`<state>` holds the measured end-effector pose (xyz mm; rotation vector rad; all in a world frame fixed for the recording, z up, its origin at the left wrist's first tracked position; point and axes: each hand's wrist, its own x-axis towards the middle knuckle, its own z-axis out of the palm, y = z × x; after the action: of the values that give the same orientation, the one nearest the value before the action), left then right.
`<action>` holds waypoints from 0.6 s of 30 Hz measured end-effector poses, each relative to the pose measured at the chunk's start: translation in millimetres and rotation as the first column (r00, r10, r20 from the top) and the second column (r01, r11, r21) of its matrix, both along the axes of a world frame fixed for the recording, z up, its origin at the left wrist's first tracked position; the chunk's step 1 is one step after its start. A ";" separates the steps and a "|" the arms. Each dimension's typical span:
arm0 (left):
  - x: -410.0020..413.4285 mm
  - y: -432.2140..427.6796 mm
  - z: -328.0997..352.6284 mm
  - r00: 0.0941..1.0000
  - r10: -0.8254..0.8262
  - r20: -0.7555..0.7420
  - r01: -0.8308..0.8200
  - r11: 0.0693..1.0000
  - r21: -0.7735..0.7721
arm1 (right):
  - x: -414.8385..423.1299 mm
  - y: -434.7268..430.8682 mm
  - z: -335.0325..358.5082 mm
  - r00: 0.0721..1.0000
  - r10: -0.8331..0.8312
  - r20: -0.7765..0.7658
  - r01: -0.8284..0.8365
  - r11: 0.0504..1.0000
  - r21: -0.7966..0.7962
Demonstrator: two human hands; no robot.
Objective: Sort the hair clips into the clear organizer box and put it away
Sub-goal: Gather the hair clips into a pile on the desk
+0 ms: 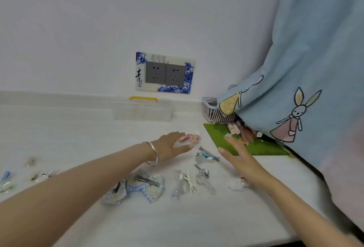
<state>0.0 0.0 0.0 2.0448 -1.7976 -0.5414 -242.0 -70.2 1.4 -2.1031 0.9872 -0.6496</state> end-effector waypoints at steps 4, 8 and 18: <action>-10.5 -21.4 -0.9 0.997 0.055 -0.057 -0.055 0.998 0.000 | -4.9 6.6 -18.7 0.999 -0.042 -0.007 0.042 0.999 0.033; -20.5 -46.4 -3.1 0.991 0.036 -0.126 -0.041 0.999 -0.033 | 6.4 -0.5 -29.1 0.997 -0.081 -0.018 0.081 0.996 -0.023; -21.3 -83.0 1.4 0.980 -0.028 -0.199 0.026 1.000 -0.010 | 31.1 6.5 -23.9 0.977 -0.099 0.186 0.072 0.987 0.146</action>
<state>-21.3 -83.0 1.4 1.8896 -1.7091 -0.7185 -210.9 -63.7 -22.6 -1.8463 0.9887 -0.7895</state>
